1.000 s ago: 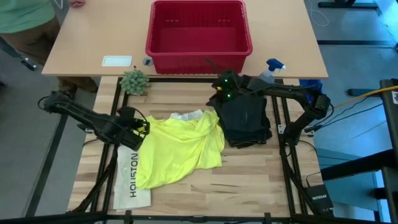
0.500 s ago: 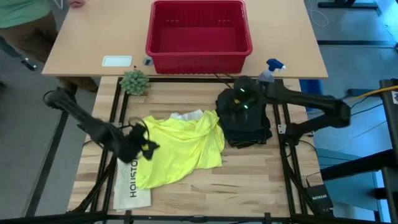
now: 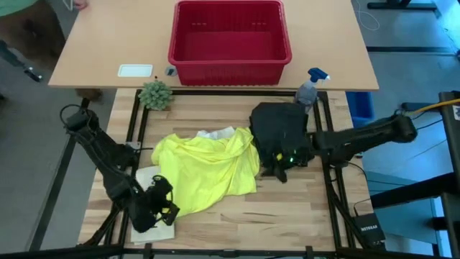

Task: Fold laundry
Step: Fold the yellow shirt

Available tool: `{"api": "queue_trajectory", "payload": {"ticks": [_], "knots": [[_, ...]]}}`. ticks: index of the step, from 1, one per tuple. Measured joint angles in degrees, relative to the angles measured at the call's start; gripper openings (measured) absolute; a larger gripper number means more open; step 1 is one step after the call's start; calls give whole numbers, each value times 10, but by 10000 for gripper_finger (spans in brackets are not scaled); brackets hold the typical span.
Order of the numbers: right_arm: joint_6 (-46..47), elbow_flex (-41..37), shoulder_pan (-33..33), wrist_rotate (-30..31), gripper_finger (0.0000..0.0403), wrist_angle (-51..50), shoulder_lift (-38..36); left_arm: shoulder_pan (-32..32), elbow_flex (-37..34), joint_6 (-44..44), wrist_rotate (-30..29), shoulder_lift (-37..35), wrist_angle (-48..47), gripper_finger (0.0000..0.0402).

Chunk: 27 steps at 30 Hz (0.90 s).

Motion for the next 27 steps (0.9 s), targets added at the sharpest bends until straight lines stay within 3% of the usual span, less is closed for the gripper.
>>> {"api": "queue_trajectory", "payload": {"ticks": [4, 12, 16, 22, 25, 27], "knots": [[84, -38, 56, 67, 220, 100, 56, -20, 0, -5, -48, 0, -24, 92], [241, -35, 134, 188, 220, 173, 216, -24, 0, 49, -52, 0, -41, 92], [328, -28, 146, 230, 220, 177, 271, -24, 0, 78, -52, 0, -43, 92], [362, -27, 138, 255, 218, 262, 302, -24, 0, 92, -61, 0, -51, 92], [375, -27, 135, 245, 189, 282, 310, -24, 0, 99, -63, 0, -52, 92], [382, -27, 137, 229, 137, 290, 310, -24, 0, 103, -64, 0, -52, 92]]}}
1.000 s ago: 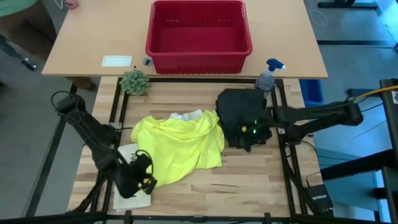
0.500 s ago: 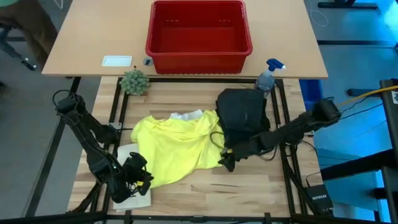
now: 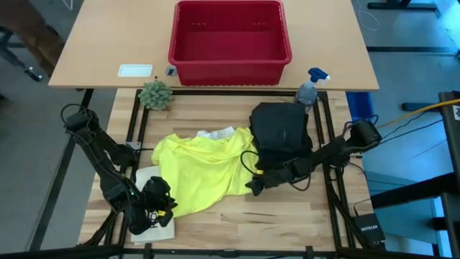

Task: Fold laundry
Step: Fold the yellow shirt

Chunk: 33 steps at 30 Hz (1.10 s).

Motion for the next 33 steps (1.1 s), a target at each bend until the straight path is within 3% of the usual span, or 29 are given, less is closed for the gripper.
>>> {"api": "queue_trajectory", "payload": {"ticks": [3, 4, 7, 9, 14, 19, 23, 33], "knots": [[-9, -1, 13, -42, 32, 29, -8, 0, 0, 0, 0, 0, 3, 92], [-11, 0, 20, -52, 18, 40, -15, -1, 0, 0, 0, 0, 6, 92], [-6, 5, 44, -74, 8, 32, -57, -5, 0, 4, 0, 0, 19, 92], [-5, 17, 64, -70, 3, -27, -93, -12, 0, 6, 0, 0, 33, 92], [26, 96, 112, -38, 1, -398, -147, -27, 0, 42, 0, 0, 101, 92], [21, 106, 134, -57, 1, -379, -176, -36, 0, 82, 8, 0, 165, 92], [44, 103, 157, -28, 0, -402, -175, -41, 0, 97, 17, 13, 163, 92], [36, 104, 158, -18, 0, -398, -175, -49, 0, 91, 48, 83, -3, 86]]}}
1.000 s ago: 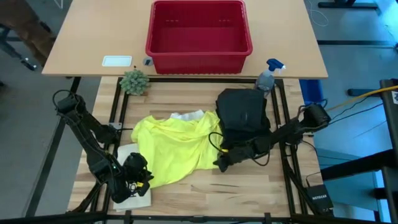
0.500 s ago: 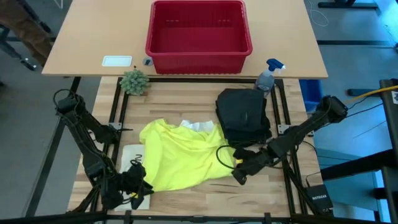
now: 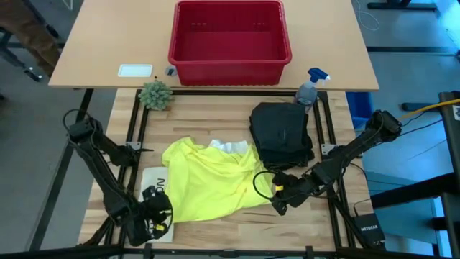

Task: Fold laundry
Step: Fold the yellow shirt

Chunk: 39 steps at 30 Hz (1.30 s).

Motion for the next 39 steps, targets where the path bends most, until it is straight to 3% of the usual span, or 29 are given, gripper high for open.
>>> {"api": "queue_trajectory", "payload": {"ticks": [14, 17, 22, 26, 31, 39], "knots": [[-15, 0, -1, 21, 0, -3, 0, -14, -14, -3, 24, 19, 20, 177], [-15, 0, -1, 21, 0, -3, 0, -14, -26, 6, 26, 26, 64, 187], [-15, 0, -1, 22, 0, -3, 0, -10, -27, -12, 67, 55, 36, 188], [-15, 0, -1, 22, 0, -2, 0, -2, -27, -40, 109, 71, 28, 151], [-15, 0, -1, 19, 0, -1, 0, -3, -27, -73, 112, 55, 38, 23], [-18, -1, 25, -41, 0, -8, -11, -41, -15, -86, 124, -12, 45, 2]]}}
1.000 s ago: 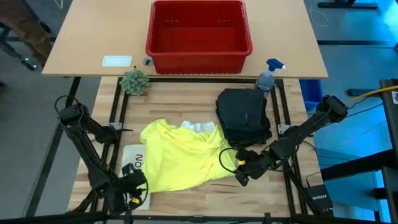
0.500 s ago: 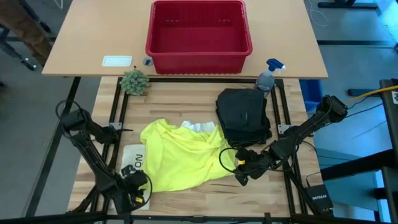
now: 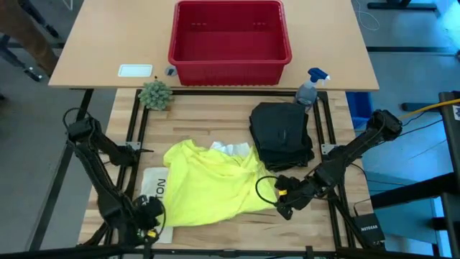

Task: Fold laundry
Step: Fold the yellow shirt

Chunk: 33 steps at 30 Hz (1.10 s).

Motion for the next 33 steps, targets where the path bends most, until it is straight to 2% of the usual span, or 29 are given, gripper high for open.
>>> {"api": "queue_trajectory", "payload": {"ticks": [8, 16, 20, 25, 33], "knots": [[3, 0, 29, -47, 0, 3, -7, -38, 0, -18, 68, -22, 3, 1], [2, 0, 28, -122, 0, 23, -5, -45, 0, -29, 84, -23, 4, 0], [2, 0, 31, -121, 0, 24, -5, -45, -1, -34, 67, -23, 5, 2], [1, 0, 31, -114, 0, 30, -5, -46, -1, -60, 64, -23, 3, 33], [-6, 0, 31, -111, 0, 42, -5, -49, -1, -88, 102, -23, -27, 101]]}}
